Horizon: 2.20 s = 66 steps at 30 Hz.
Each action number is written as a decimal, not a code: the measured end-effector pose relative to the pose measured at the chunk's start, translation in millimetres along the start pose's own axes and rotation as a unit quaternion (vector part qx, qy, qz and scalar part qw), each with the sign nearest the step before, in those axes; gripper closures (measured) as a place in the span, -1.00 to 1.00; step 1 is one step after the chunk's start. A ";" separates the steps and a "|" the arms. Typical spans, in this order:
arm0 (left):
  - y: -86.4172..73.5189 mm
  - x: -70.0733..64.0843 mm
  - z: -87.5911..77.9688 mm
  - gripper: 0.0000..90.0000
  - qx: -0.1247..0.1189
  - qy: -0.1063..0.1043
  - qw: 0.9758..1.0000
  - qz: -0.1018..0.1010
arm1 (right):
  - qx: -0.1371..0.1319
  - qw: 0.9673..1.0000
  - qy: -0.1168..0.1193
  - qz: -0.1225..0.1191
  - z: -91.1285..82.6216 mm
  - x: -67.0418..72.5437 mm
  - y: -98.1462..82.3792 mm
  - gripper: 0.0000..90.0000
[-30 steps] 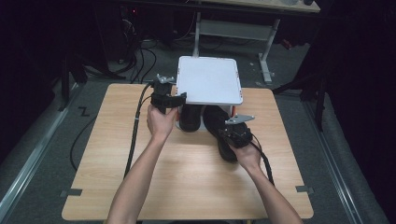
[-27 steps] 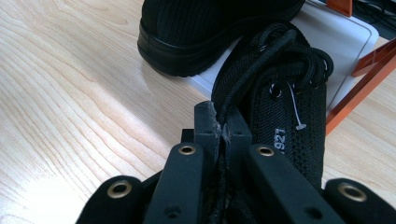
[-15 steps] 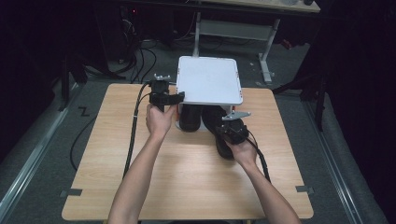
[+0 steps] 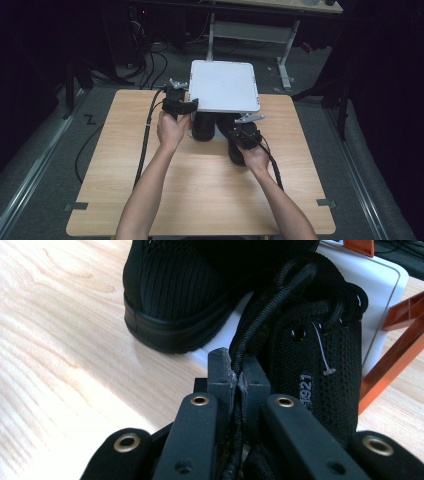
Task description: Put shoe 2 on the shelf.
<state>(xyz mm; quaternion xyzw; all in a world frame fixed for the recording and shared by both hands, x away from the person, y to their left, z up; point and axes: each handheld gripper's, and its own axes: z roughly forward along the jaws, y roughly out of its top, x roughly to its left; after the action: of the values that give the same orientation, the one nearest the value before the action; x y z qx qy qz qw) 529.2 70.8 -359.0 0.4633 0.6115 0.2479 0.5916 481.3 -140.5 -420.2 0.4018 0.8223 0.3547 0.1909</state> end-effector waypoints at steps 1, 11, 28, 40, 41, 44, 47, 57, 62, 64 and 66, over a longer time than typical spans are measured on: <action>-0.1 -0.2 -0.2 0.05 0.001 0.000 1.000 0.001 | 0.001 1.000 -0.002 0.001 1.3 0.1 1.9 0.93; 1.4 0.8 -0.1 0.11 0.007 -0.002 1.000 -0.016 | -0.006 1.000 -0.002 0.008 15.8 -3.8 4.3 0.63; 0.8 1.9 -0.8 0.12 0.004 -0.007 1.000 -0.021 | -0.080 0.996 0.018 -0.031 -56.5 -3.9 -18.8 0.07; -2.8 -3.7 0.0 0.15 0.004 -0.014 1.000 0.000 | -0.040 0.998 0.034 -0.024 -33.6 -6.8 -43.4 0.58; -2.0 -4.1 0.4 0.15 0.009 -0.012 1.000 -0.002 | -0.039 0.998 0.034 -0.026 -33.0 -6.2 -42.1 0.59; 0.3 -3.6 1.5 0.14 0.020 -0.012 1.000 -0.016 | -0.038 0.998 0.032 -0.024 -30.6 -4.8 -37.1 0.61; 0.1 -2.2 0.3 0.13 0.020 -0.016 0.999 -0.019 | -0.041 0.999 0.029 -0.019 -26.3 -5.2 -31.7 0.62; -0.5 -2.8 -0.4 0.13 0.019 -0.017 1.000 -0.012 | -0.034 0.999 0.001 -0.009 -10.6 -9.9 -10.2 0.62; -2.7 -4.6 -1.1 0.14 0.011 -0.016 1.000 0.001 | -0.038 0.999 -0.021 -0.026 -2.9 -10.3 -4.4 0.60; -2.2 -4.1 -1.0 0.14 0.012 -0.016 1.000 -0.002 | -0.040 0.998 -0.035 -0.035 0.6 -9.6 -2.7 0.60; -1.3 -2.9 -1.3 0.14 0.016 -0.018 1.000 -0.008 | -0.042 0.998 -0.042 -0.032 3.7 -11.8 -1.2 0.60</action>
<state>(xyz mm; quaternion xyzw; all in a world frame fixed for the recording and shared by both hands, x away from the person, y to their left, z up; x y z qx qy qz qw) 527.3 68.0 -358.4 0.4722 0.6086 0.2250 0.5966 490.1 -148.7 -423.3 0.3818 0.8104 0.3655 0.2526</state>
